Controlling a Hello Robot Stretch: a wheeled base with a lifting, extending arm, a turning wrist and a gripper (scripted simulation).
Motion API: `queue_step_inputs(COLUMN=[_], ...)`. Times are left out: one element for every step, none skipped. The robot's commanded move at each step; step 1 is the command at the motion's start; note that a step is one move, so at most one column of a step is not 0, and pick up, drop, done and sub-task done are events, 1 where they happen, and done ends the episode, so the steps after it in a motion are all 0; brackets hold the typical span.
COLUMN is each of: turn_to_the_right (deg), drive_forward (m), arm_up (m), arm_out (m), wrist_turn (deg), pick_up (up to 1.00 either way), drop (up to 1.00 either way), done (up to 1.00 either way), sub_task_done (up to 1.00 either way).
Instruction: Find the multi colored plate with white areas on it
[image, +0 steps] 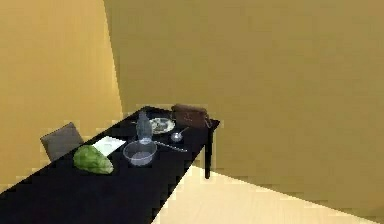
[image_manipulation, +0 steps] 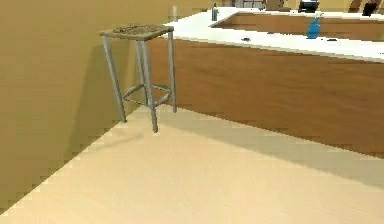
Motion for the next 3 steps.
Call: queue_step_inputs(turn_to_the_right=[45.0,45.0,21.0], drive_forward=[0.00,0.00,0.00], arm_up=[0.00,0.00,0.00], arm_out=[0.00,0.00,0.00], wrist_turn=[0.0,0.0,0.0], pick_up=[0.00,0.00,0.00], drop=[0.00,0.00,0.00], done=[0.00,0.00,0.00], sub_task_done=[0.00,0.00,0.00])
